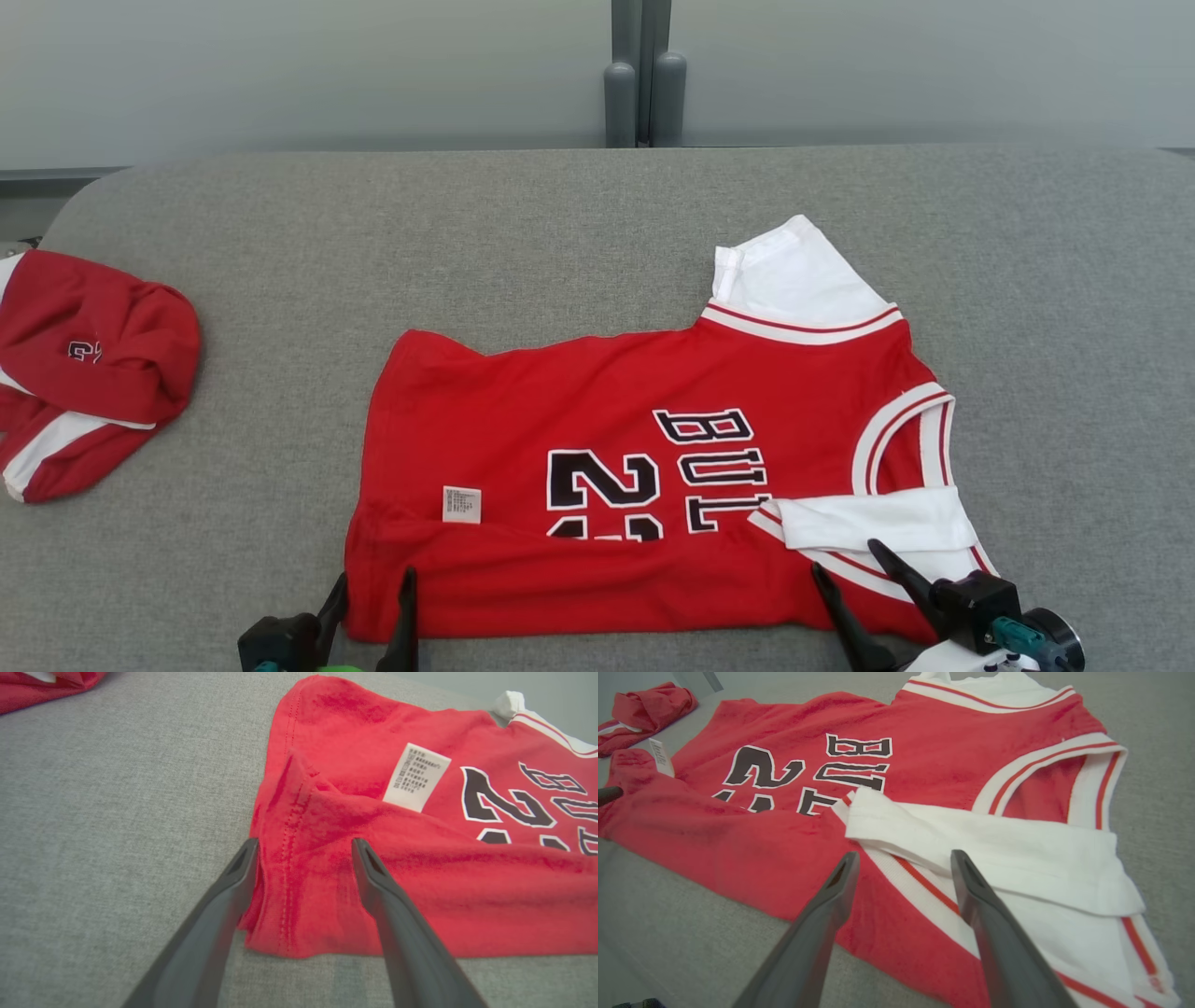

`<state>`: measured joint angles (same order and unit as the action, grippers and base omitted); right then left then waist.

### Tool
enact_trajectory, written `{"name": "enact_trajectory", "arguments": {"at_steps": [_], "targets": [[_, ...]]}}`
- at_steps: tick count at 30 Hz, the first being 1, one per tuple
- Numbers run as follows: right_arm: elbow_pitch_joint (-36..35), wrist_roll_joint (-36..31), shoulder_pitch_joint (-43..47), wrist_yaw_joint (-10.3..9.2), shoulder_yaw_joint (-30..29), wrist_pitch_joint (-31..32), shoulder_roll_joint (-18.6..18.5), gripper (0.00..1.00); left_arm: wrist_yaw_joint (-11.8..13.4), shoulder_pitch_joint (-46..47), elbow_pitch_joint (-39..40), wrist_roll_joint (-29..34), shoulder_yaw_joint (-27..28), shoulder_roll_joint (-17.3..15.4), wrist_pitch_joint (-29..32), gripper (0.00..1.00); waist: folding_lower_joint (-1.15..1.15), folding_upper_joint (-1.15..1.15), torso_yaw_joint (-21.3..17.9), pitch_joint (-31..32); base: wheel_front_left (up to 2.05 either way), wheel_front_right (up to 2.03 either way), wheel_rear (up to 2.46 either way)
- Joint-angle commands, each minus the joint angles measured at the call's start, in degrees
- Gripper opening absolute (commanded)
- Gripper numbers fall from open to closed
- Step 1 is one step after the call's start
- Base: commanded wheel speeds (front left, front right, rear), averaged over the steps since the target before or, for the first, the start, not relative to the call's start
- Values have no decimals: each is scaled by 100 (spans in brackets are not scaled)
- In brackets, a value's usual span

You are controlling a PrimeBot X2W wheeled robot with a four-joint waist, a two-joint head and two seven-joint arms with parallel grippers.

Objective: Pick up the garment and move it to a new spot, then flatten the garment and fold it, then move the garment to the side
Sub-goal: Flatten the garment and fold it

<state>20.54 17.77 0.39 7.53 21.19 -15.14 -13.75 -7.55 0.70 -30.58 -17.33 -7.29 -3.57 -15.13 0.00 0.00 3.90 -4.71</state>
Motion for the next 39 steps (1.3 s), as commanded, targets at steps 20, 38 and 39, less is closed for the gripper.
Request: {"name": "enact_trajectory", "arguments": {"at_steps": [20, 38, 39], "targets": [[474, -757, -356, -9, -686, 1, 307, 100, 11, 44, -54, -116, -123, 21, 0, 100, 0, 0, 111, -146, 0, 0, 0], [624, -983, -833, -9, -888, 1, 340, 0, 11, 172, -30, -223, -182, 35, 1, 100, 0, 0, 168, -346, 0, 0, 0], [645, -998, -892, -9, -879, 1, 330, 0, 11, 174, -31, -224, -185, 35, 1, 100, 0, 0, 171, -358, 0, 0, 0]]}}
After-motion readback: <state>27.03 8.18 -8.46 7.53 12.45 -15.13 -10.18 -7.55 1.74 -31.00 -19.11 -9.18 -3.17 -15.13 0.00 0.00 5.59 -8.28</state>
